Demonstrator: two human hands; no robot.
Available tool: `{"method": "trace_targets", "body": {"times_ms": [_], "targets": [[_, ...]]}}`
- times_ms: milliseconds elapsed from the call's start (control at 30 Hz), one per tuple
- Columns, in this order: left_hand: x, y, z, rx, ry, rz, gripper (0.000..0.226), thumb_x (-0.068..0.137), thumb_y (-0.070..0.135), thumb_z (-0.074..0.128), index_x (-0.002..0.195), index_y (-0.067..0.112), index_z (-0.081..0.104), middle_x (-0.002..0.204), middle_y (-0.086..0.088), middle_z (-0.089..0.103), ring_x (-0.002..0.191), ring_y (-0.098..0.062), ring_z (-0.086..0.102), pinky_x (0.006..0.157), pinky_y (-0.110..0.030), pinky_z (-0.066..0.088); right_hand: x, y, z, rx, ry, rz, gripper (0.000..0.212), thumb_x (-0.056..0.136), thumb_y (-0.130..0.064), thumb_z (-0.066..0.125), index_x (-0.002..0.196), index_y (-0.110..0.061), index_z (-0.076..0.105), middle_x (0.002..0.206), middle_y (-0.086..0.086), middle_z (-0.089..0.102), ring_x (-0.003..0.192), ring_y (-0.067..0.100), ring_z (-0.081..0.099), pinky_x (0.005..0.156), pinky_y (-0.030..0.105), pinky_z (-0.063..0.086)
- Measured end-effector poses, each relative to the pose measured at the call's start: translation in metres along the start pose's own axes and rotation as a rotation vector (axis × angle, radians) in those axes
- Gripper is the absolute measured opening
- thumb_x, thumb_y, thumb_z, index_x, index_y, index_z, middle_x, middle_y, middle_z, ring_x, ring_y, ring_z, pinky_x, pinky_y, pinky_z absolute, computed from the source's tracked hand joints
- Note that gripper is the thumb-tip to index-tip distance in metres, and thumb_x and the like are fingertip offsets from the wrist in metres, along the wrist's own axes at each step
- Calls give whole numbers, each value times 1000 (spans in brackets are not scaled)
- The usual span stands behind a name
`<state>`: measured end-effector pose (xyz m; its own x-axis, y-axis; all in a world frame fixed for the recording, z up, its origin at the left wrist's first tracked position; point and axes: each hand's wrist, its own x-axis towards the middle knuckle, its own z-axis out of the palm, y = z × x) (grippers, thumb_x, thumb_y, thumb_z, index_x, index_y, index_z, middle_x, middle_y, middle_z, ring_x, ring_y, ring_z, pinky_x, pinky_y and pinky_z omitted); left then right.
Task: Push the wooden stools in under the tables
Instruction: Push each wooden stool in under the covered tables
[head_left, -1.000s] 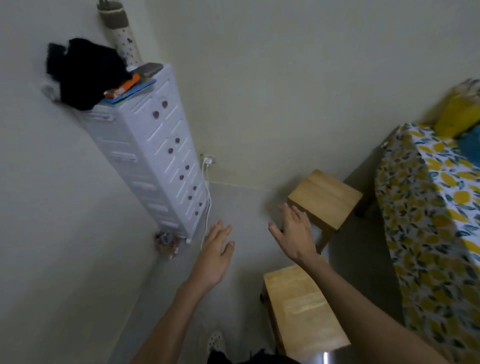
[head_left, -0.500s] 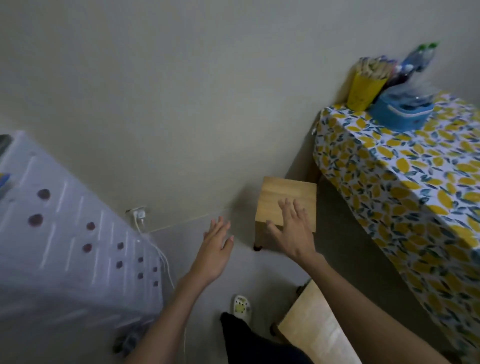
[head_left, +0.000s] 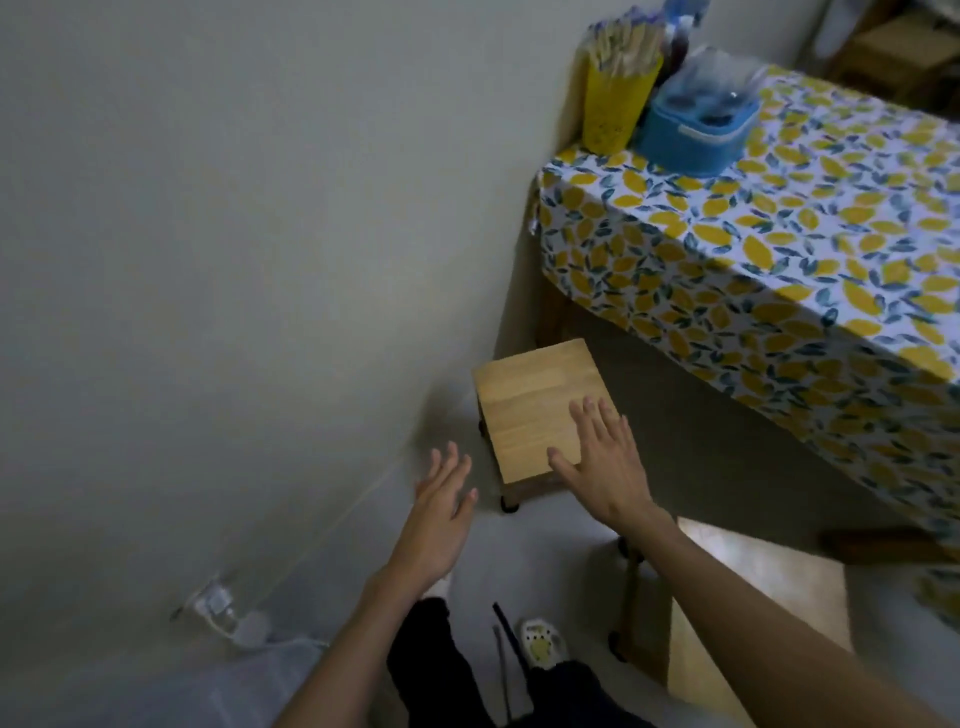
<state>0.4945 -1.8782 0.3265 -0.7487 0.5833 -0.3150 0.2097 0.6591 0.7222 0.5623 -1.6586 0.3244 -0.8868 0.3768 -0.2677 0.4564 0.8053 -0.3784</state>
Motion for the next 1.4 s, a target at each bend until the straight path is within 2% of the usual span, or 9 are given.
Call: {"method": "trace_targets", "body": {"times_ms": [200,300,500,667,833,967,1067,1200,1400], "targets": [[102,-65,-28,98,-235,100,49,99,20,43,146,14,30,152,11,6,147,-17,-4,120,-43,4,57,-1,46,34,85,272,72,97,-52,37,154,-18,10,163,7,3,149,21,-6,118,39,-6],[148,-93,-24,144,-311,119,49,98,18,44,145,13,32,158,0,11,147,-19,0,120,-44,7,76,-2,78,61,106,385,70,97,-50,38,154,-17,14,163,7,6,149,22,-2,120,40,-1],[232,-138,41,170,-429,167,52,100,22,38,149,17,22,159,2,9,147,-16,-2,118,-35,-3,104,16,167,88,74,505,70,97,-49,38,153,-16,15,163,7,3,149,24,-3,122,43,4],[286,-188,111,224,-477,223,52,100,21,37,149,15,21,160,-7,6,147,-19,-5,117,-38,-5,141,44,253,89,42,517,76,94,-50,43,153,-15,11,163,9,-3,149,27,-6,121,44,2],[333,-228,158,389,-324,357,51,99,22,38,147,16,26,160,-10,4,147,-23,-7,118,-50,-3,181,67,317,64,115,513,82,95,-58,38,154,-14,1,162,9,-11,148,25,-16,119,41,-10],[363,-244,177,528,-220,428,51,101,29,30,150,25,17,160,-13,-8,146,-30,-14,116,-51,-3,203,87,345,107,241,550,67,101,-47,27,154,-17,0,162,6,-11,148,20,-14,121,43,-6],[372,-249,189,542,-189,485,52,101,34,28,151,24,15,159,-15,-9,144,-32,-19,117,-51,-4,210,106,352,88,316,565,61,102,-42,23,155,-20,3,163,1,-5,149,17,-11,121,41,-5],[373,-246,201,556,-135,480,49,100,32,23,149,28,21,158,-20,-4,144,-38,-14,115,-60,1,216,120,351,72,353,574,58,102,-39,25,155,-23,8,163,-3,0,149,16,-10,121,40,-5],[404,-224,212,640,-130,510,50,100,32,21,149,29,20,158,-21,-3,145,-39,-11,114,-57,-2,237,144,337,71,388,586,57,101,-39,21,155,-24,8,163,-4,-1,149,17,-9,121,40,-3]]}}
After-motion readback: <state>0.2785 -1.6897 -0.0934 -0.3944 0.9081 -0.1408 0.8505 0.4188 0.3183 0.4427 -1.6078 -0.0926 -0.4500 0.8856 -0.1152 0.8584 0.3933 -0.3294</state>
